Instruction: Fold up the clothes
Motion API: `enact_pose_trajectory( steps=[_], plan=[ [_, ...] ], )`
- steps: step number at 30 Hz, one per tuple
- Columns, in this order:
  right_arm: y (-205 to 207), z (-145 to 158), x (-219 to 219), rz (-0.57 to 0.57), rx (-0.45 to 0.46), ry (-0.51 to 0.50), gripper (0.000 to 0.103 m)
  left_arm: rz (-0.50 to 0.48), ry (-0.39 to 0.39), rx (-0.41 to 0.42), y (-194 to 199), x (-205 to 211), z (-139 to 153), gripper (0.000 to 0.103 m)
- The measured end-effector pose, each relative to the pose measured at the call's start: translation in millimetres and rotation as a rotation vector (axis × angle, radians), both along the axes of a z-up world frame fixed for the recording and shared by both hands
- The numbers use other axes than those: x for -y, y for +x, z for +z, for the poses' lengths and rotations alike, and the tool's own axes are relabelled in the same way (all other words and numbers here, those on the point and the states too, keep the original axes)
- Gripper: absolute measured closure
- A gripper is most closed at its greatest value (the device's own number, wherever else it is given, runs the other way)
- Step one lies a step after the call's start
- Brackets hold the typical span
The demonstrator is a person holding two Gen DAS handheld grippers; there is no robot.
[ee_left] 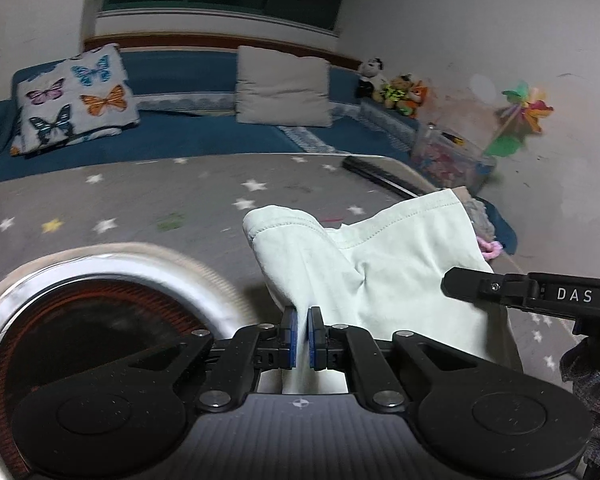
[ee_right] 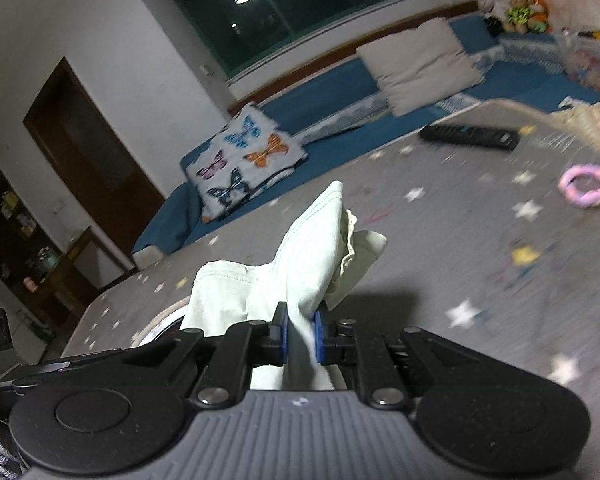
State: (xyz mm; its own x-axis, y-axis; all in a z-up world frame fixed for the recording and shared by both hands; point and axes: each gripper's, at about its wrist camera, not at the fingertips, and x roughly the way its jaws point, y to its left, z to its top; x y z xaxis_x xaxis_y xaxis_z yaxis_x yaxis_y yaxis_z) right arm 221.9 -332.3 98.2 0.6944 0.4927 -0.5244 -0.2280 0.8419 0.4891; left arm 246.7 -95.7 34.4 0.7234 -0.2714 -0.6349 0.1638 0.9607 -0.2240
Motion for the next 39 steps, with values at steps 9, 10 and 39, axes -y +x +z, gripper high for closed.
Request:
enact_pose_trajectory(
  steps=[9, 10, 39],
  plan=[
    [16.7, 8.2, 45.1, -0.082, 0.015, -0.070, 0.092, -0.065, 0.012, -0.015, 32.1, 49.5, -3.7, 0.097],
    [18.5, 6.8, 49.7, -0.090, 0.011, -0.074, 0.092, -0.070, 0.015, -0.018, 34.8, 53.9, -5.0, 0.097],
    [14.3, -6.3, 77.0, -0.210, 0.061, -0.236, 0.076, -0.148, 0.124, 0.029, 18.0, 81.1, -11.3, 0.011]
  ],
)
